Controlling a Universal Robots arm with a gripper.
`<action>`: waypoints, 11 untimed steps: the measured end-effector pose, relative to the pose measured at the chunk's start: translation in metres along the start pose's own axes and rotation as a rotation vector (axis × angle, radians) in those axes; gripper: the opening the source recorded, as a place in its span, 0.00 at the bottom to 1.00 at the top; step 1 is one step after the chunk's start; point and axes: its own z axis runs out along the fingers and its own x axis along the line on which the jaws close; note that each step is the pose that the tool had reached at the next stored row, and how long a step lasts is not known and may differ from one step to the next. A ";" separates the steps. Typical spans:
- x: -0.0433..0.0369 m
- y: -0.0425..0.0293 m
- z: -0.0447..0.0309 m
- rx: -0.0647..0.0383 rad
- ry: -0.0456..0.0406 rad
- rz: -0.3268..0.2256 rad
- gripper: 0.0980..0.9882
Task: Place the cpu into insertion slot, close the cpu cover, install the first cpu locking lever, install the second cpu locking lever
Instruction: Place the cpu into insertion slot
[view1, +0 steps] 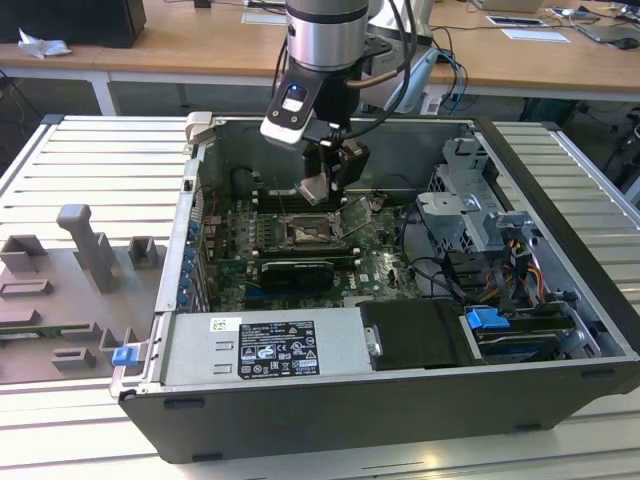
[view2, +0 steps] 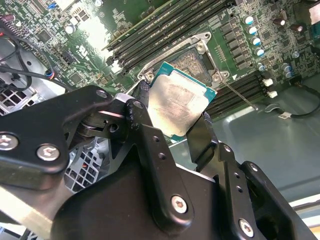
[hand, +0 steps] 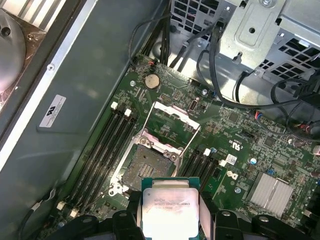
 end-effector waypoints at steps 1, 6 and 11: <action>0.0000 0.0000 0.0002 0.000 0.0000 0.000 0.50; 0.0000 -0.0001 0.0014 0.000 0.0000 0.001 0.50; -0.0001 -0.0002 0.0023 0.000 -0.0002 0.001 0.50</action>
